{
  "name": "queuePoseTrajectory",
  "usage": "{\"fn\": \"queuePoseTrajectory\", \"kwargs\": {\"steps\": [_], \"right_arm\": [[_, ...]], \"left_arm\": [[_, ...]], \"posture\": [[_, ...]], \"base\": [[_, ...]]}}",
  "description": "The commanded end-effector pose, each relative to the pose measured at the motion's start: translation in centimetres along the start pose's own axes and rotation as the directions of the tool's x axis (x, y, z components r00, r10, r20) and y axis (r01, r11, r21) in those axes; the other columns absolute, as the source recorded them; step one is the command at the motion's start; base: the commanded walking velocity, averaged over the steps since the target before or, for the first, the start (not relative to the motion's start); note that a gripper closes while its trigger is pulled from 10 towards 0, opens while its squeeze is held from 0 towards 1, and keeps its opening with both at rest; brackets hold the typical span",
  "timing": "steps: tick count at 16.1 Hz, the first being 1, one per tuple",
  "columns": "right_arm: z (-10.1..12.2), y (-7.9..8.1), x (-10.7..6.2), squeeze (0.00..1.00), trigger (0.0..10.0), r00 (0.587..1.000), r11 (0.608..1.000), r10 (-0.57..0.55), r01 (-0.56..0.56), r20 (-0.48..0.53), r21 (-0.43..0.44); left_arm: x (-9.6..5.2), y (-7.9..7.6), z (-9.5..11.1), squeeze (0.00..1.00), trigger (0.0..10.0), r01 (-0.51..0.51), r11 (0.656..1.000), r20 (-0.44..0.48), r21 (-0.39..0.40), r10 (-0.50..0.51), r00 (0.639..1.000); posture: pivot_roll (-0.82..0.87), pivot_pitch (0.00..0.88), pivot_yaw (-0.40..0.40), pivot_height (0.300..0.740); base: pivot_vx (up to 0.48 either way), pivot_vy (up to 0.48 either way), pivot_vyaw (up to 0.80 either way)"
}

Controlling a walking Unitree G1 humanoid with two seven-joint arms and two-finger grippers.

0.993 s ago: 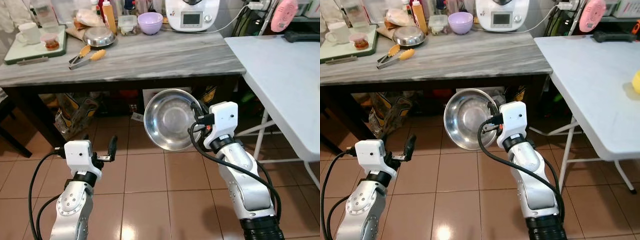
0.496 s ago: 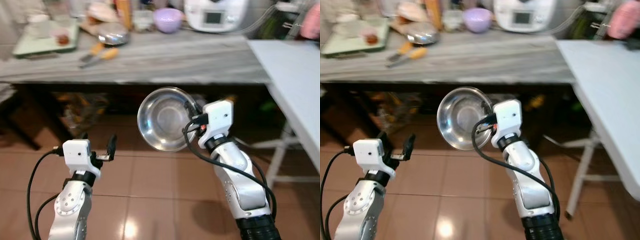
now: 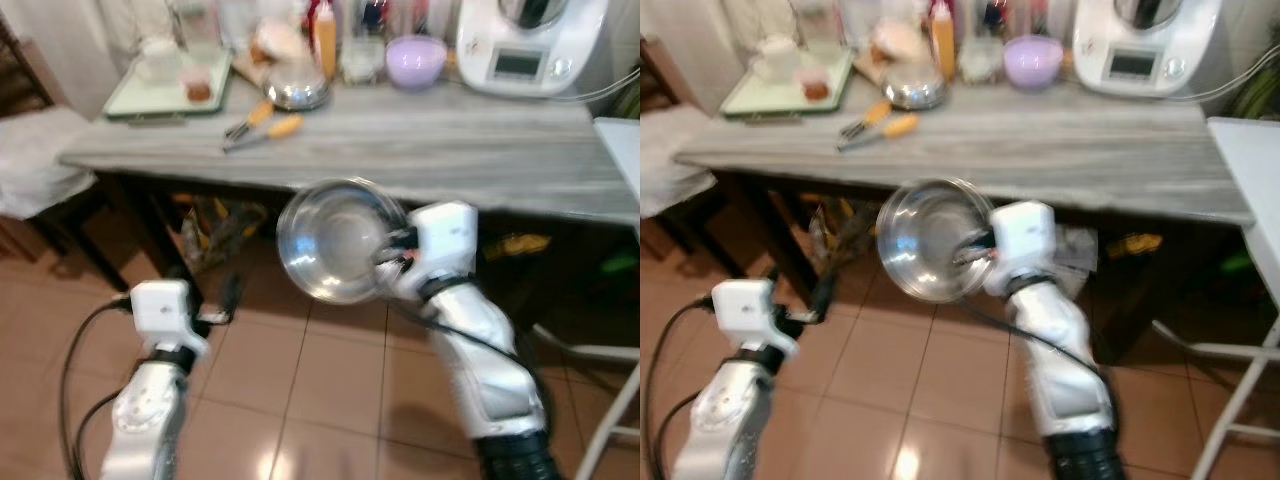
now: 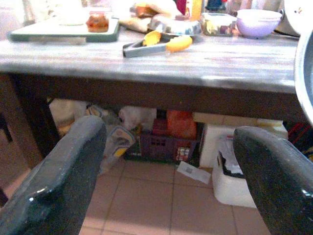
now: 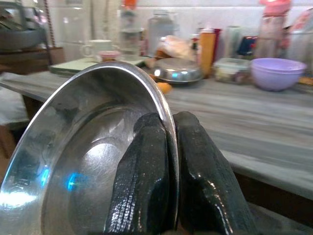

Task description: Setting the table

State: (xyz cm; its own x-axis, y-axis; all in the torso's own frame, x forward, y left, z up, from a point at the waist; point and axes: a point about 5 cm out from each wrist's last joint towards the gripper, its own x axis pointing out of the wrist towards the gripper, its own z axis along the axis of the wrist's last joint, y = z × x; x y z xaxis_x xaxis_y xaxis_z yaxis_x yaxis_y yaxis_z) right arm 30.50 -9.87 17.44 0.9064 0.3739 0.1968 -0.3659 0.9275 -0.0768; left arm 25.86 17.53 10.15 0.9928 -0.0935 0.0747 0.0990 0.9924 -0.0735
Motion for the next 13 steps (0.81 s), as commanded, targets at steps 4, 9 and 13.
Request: {"fn": "queuePoseTrajectory", "kwargs": {"steps": [4,9,13], "right_arm": [[0.37,-1.15,-0.12,0.00,10.0,0.999,0.999,-0.049,0.049,0.007,0.000],[0.32,-1.01,-0.07,0.00,10.0,0.999,0.999,-0.047,0.047,0.005,0.007],[0.32,-0.98,0.02,0.00,10.0,0.999,0.999,-0.046,0.046,0.004,0.012]], "left_arm": [[0.16,-1.14,-0.18,0.00,10.0,0.047,0.999,-0.008,-0.008,-0.047,0.999],[0.17,-1.19,-0.25,0.00,10.0,0.054,0.999,-0.012,-0.009,-0.054,0.998],[0.04,-1.39,-0.39,0.00,10.0,0.058,0.998,-0.016,-0.012,-0.059,0.998]], "posture": [[-0.09,0.094,0.054,0.740],[-0.08,0.094,0.054,0.740],[-0.08,0.094,0.053,0.740]], "base": [[0.389,0.000,-0.33],[0.387,0.000,-0.10],[0.380,0.000,0.00]]}}
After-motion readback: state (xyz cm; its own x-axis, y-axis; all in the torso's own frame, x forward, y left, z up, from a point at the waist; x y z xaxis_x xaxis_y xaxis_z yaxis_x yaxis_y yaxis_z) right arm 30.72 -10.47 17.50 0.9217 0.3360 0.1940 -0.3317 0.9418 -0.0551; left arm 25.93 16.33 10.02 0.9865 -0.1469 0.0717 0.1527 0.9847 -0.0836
